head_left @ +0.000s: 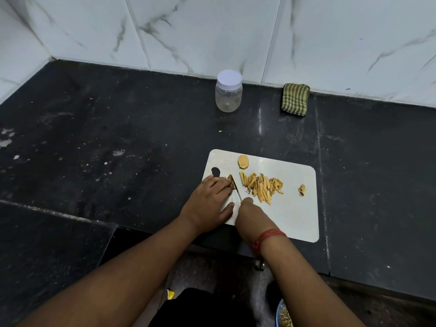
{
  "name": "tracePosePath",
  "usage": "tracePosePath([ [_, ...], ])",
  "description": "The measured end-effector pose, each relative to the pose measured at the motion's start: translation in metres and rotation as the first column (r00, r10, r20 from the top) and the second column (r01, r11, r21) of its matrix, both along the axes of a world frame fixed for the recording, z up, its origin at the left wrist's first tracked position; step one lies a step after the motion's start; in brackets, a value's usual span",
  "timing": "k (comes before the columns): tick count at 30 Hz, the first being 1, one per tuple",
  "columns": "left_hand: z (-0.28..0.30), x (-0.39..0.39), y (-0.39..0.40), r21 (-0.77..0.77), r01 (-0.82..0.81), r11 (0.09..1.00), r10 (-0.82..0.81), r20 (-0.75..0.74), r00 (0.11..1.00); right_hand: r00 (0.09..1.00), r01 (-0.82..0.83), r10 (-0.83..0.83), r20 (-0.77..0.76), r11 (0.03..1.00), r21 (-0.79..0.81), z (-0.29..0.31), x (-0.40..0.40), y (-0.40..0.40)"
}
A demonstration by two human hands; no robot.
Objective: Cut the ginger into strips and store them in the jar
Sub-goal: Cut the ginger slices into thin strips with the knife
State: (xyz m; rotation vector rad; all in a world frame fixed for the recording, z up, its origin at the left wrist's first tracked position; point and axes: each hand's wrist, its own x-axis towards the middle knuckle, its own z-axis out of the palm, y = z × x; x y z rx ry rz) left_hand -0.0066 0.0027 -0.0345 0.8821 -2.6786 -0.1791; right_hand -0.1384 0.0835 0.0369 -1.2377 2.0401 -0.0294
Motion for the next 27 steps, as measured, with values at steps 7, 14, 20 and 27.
tracePosePath([
  [7, 0.001, 0.000, 0.002, -0.009, -0.003, 1.000, 0.003, -0.019, 1.000, 1.000, -0.005, 0.005, -0.017, 1.000, 0.021, -0.005, 0.003, 0.032],
  [14, 0.002, 0.000, 0.004, -0.019, 0.002, 1.000, -0.002, -0.036, 0.999, 0.999, 0.037, -0.038, -0.032, 0.999, -0.013, -0.001, -0.009, 0.042],
  [20, 0.002, 0.002, 0.005, 0.005, -0.006, 1.000, 0.006, -0.033, 0.999, 0.999, 0.041, -0.043, -0.022, 0.995, -0.089, 0.005, -0.008, 0.032],
  [27, 0.003, 0.002, 0.005, 0.023, -0.003, 1.000, 0.003, -0.020, 1.000, 0.998, 0.044, -0.048, -0.045, 0.996, -0.083, -0.004, -0.012, 0.011],
])
